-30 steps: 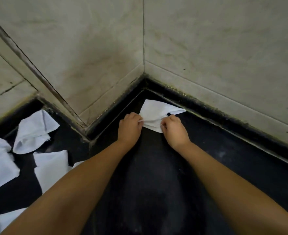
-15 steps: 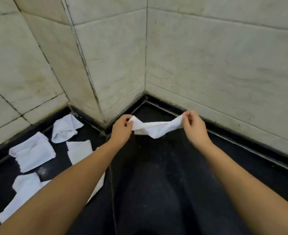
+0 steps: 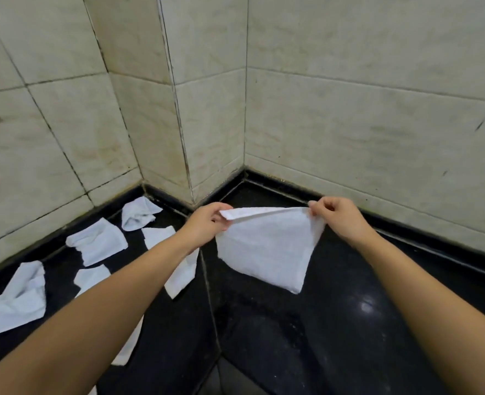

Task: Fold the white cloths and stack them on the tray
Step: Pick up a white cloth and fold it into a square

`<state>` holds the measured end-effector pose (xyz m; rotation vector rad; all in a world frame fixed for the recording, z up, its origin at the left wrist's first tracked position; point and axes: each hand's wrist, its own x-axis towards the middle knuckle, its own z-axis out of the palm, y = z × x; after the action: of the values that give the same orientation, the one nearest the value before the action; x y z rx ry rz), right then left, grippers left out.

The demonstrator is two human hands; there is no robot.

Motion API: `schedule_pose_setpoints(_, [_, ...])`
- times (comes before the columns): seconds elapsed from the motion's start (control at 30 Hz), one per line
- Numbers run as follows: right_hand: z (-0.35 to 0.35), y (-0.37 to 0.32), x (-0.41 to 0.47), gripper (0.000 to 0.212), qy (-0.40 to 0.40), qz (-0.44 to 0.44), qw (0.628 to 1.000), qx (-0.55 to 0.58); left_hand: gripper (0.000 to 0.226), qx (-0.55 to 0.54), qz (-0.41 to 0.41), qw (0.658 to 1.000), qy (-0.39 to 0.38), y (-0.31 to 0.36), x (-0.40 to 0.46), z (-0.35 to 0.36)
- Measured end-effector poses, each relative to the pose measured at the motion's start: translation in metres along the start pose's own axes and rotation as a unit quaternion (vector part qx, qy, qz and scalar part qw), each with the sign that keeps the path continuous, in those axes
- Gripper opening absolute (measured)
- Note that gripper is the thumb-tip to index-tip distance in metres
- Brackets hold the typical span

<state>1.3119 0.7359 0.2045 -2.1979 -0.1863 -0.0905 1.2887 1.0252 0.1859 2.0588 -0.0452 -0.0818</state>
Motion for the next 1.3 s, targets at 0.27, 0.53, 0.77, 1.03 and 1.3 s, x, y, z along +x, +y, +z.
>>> schedule_pose_setpoints(0.27, [-0.016,-0.009,0.003,0.016,0.029,0.023,0.996,-0.084,0.023,-0.074,0.015,0.995,0.066,0.014,0.008,0.010])
schedule_pose_setpoints(0.53, [-0.016,0.022,-0.061,0.016,0.001,0.054,0.997,0.060,0.035,0.022,0.056,0.998,0.032,-0.016,-0.033,0.028])
schedule_pose_setpoints(0.77, [0.045,0.109,-0.160,0.012,-0.147,0.175,0.972,0.061,0.014,-0.001,-0.084,0.991,-0.101,-0.120,-0.111,0.079])
schedule_pose_setpoints(1.03, [0.063,0.132,-0.134,0.011,-0.142,0.212,0.967,0.013,0.036,0.067,-0.111,0.988,-0.084,-0.137,-0.096,0.091])
schedule_pose_setpoints(1.3, [0.093,0.139,-0.049,0.012,-0.080,0.253,0.956,-0.123,0.024,0.243,-0.116,0.963,0.029,-0.132,-0.014,0.112])
